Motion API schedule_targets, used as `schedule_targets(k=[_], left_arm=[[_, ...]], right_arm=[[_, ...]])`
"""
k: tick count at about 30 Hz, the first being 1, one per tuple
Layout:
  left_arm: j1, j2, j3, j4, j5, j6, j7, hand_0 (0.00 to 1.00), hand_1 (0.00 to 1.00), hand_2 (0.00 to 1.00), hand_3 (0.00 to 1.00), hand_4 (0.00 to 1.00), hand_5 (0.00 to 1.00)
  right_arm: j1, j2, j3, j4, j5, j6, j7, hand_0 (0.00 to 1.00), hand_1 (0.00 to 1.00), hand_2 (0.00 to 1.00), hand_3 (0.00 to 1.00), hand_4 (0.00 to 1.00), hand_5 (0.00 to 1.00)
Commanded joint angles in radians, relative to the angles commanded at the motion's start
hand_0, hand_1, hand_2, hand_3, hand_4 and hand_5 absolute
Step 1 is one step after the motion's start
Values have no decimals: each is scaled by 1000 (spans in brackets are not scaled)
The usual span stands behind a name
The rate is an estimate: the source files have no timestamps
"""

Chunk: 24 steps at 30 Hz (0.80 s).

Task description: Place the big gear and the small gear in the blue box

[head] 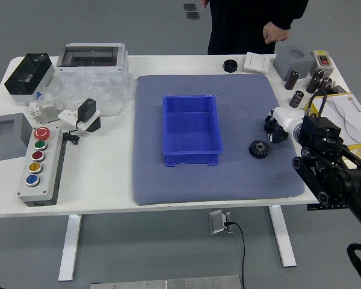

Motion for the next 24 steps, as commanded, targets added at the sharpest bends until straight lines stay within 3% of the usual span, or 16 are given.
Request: schedule_targets(k=[5, 6, 24], left_arm=[[0, 0, 0, 0, -1, 0, 0, 792, 769, 769, 695, 570, 268], [0, -1, 0, 0, -1, 0, 0, 792, 769, 768, 694, 570, 266], [0, -1, 3, 0, -4, 0, 0, 792, 769, 766, 694, 569, 258]], right_arm=[[0, 3, 0, -4, 0, -10, 1, 627, 617, 727, 705, 529, 140], [0, 3, 0, -5, 0, -12, 1, 585, 555, 629, 647, 520, 141], [1, 8, 5, -22, 0, -41, 3, 562, 493, 529, 567, 483, 149]])
